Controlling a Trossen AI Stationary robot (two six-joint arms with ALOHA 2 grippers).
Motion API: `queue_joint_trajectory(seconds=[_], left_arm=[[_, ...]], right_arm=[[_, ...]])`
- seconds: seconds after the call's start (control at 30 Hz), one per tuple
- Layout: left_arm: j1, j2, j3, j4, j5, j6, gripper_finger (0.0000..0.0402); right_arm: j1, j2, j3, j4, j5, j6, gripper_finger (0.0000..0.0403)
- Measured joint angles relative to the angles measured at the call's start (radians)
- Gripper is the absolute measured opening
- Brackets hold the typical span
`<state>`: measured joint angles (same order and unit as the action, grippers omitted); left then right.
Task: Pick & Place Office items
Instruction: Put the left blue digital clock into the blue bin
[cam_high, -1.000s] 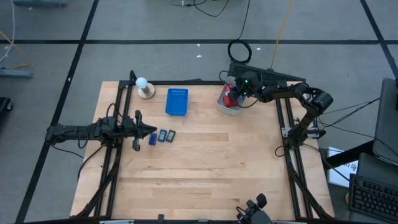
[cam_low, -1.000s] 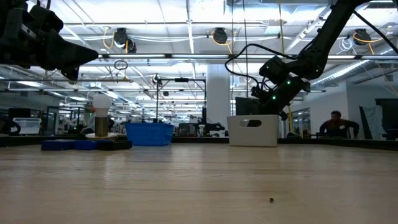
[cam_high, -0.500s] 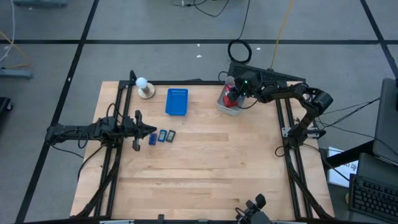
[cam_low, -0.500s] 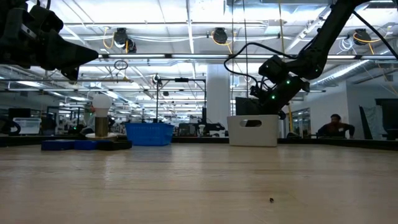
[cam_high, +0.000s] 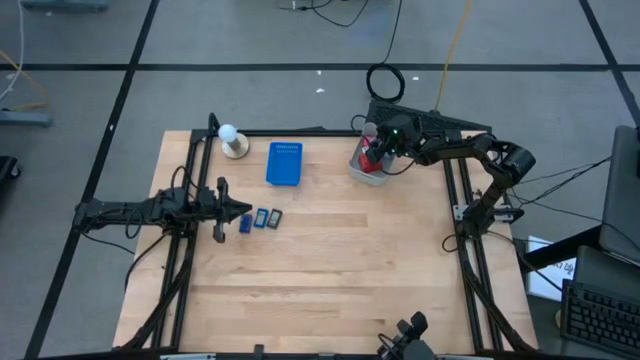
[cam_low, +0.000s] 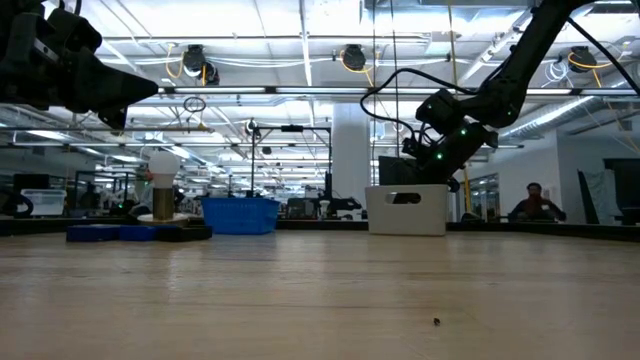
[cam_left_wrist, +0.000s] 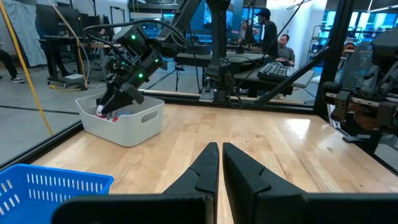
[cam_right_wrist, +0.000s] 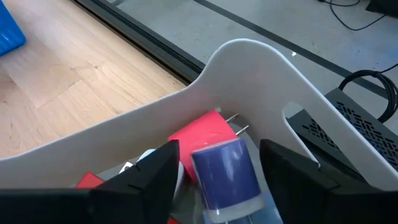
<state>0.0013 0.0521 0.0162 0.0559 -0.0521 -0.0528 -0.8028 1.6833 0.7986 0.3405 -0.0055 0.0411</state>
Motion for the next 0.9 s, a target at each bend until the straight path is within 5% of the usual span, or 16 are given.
queue_joint_trajectory(seconds=[0.9], left_arm=[[0.000,0.000,0.000,0.000,0.000,0.000,0.0021]], right_arm=[[0.087,-0.122,0.000,0.022,0.003,-0.051,0.0224]])
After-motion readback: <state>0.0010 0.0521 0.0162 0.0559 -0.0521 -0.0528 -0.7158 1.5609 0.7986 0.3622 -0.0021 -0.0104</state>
